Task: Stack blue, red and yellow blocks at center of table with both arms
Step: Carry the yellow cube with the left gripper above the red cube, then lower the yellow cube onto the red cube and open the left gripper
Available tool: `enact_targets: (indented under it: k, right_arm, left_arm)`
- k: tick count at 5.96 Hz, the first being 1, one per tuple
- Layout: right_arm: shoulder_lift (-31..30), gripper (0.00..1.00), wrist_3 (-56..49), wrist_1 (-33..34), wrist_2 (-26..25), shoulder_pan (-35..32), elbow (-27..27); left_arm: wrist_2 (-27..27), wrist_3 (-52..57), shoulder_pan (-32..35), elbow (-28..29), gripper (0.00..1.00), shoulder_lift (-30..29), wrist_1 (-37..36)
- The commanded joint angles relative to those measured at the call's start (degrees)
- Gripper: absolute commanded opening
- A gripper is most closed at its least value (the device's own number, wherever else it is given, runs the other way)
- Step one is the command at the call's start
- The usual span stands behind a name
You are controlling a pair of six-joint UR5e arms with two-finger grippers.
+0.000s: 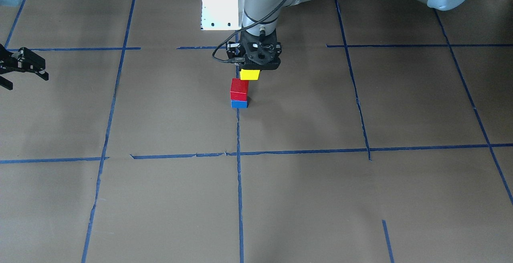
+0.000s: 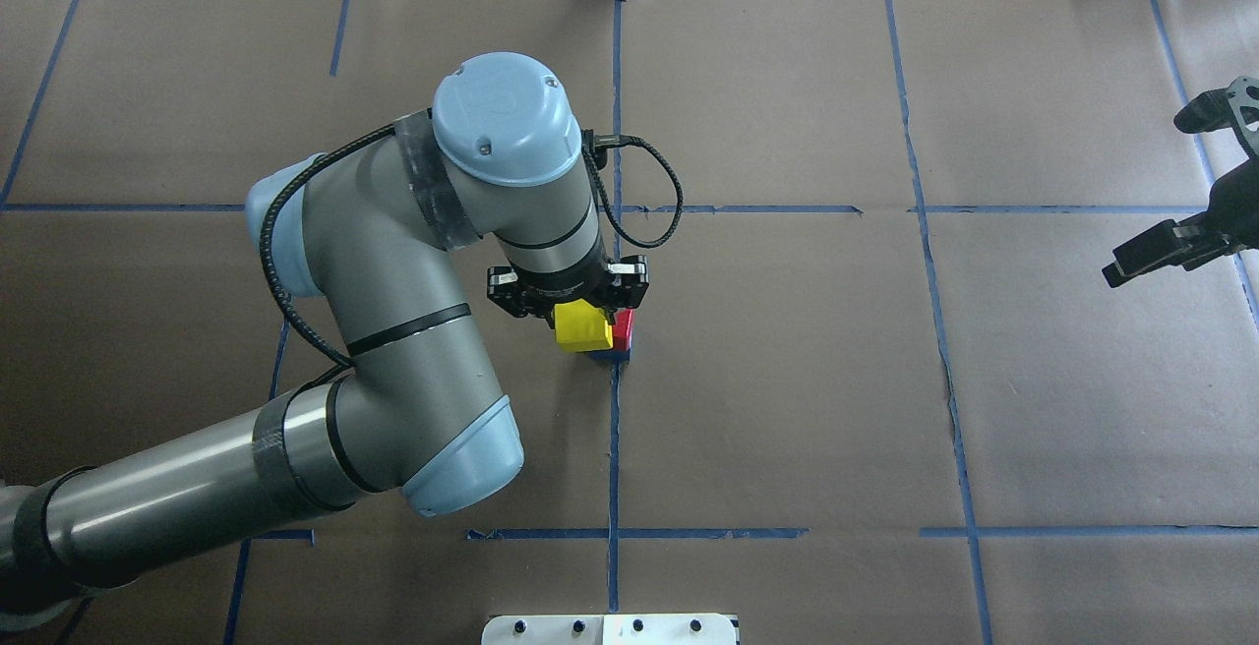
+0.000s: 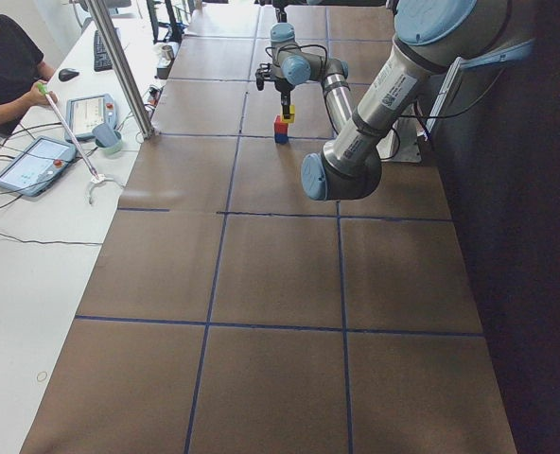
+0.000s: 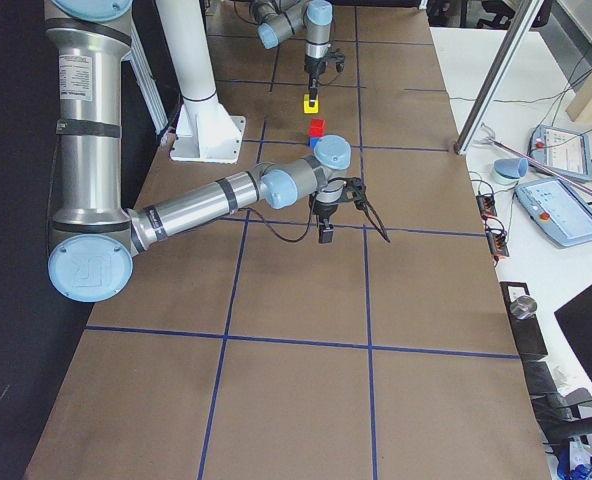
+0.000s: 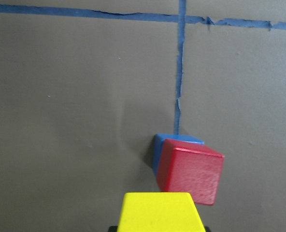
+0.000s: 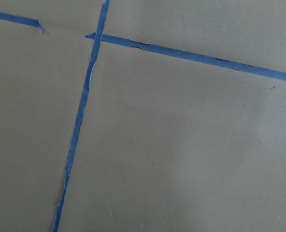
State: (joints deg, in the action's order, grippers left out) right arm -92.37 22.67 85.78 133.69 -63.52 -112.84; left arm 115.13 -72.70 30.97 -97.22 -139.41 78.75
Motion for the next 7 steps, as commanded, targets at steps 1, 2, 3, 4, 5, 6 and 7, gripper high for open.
enact_targets:
  k: [1,2,3,4,5,6,7]
  right_arm:
    - [0.0,1.00,0.0,0.0,0.0,0.0,0.0]
    - [-0.1,1.00,0.0,0.0,0.0,0.0,0.0]
    - [-0.1,1.00,0.0,0.0,0.0,0.0,0.1]
    - [-0.1,1.00,0.0,0.0,0.0,0.1,0.2]
    - [-0.1,1.00,0.0,0.0,0.0,0.1,0.3]
    - [-0.1,1.00,0.0,0.0,0.0,0.1,0.3]
    - [-0.1,1.00,0.0,0.0,0.0,0.1,0.3]
  left_arm:
    - [-0.4,-0.7,-0.1,2.2,0.00,-2.0,-1.0]
    - [-1.6,-0.5,-0.1,3.5,0.00,-2.4,-0.9]
    - [-1.7,0.4,-0.1,5.4,0.00,-3.8,-0.9]
    - [-1.7,1.2,-0.1,6.6,0.00,-4.5,-0.9]
    - [-1.7,1.7,-0.1,6.6,0.00,-4.3,-0.9]
    - [-1.7,2.1,-0.1,6.7,0.03,-4.2,-0.9]
    - [-1.7,2.1,-0.1,6.7,0.15,-4.3,-0.8]
